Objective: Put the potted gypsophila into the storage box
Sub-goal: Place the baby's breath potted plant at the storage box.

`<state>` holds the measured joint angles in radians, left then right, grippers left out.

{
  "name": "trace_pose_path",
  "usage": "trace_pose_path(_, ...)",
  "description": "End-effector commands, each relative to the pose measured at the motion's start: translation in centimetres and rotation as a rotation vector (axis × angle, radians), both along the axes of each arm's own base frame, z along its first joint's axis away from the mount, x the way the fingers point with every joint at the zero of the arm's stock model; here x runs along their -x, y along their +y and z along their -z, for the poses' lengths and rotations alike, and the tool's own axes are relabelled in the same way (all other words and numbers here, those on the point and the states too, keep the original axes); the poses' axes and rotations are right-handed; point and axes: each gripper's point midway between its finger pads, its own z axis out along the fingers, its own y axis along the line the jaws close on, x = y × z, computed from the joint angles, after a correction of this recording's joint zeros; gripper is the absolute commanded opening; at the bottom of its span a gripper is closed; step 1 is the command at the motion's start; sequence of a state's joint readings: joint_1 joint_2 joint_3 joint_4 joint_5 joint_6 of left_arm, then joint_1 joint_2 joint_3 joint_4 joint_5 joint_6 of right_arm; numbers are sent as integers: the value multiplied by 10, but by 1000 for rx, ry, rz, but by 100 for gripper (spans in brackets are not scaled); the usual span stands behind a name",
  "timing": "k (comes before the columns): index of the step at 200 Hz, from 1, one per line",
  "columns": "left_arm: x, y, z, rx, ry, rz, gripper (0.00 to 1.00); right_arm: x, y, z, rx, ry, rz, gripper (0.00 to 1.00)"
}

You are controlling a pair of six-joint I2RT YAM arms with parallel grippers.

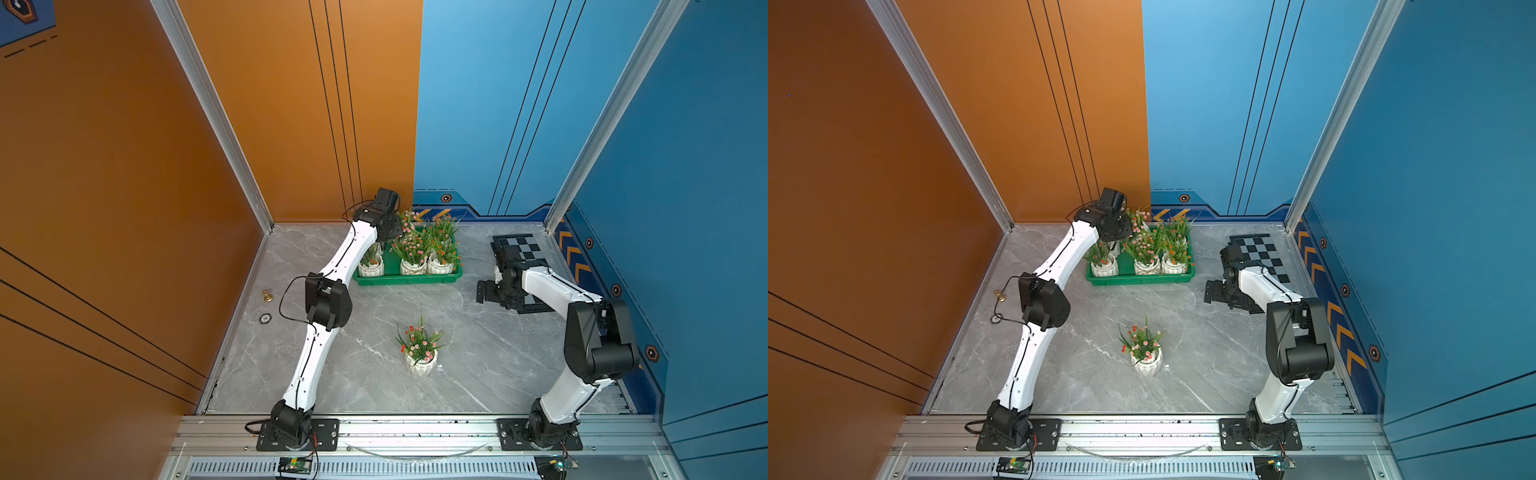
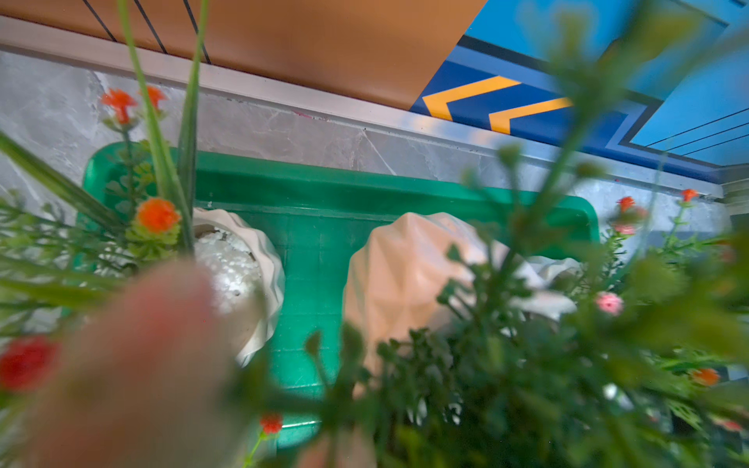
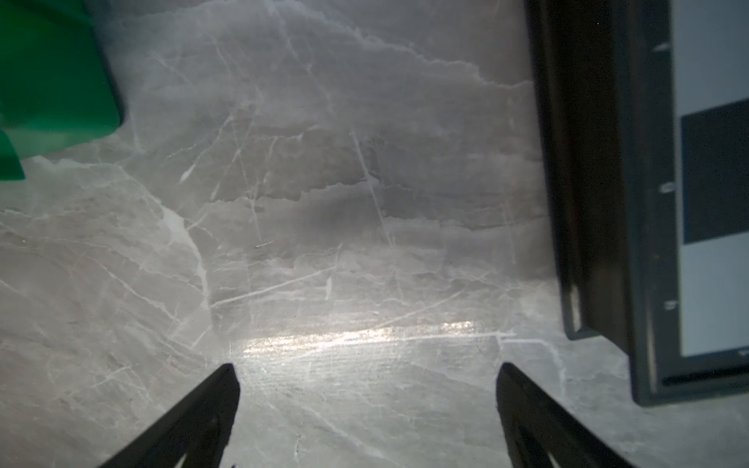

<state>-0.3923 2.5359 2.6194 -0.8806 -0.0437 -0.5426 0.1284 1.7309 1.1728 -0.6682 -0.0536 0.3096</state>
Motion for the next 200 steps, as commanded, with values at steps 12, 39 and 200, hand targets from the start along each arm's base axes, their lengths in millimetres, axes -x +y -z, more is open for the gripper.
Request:
trace_pose_path(12,-10,-17,-5,68,-41,30,0,-5,0,1,-10,-6,-21,100)
trace_pose_path(39,-11,-20,5,75,-26,39,0,-7,0,2,-12,-3,-18,100)
trace_pose_path(200,-22,-44,30,177,-22,44,0,-8,1,10,-14,13,-19,100)
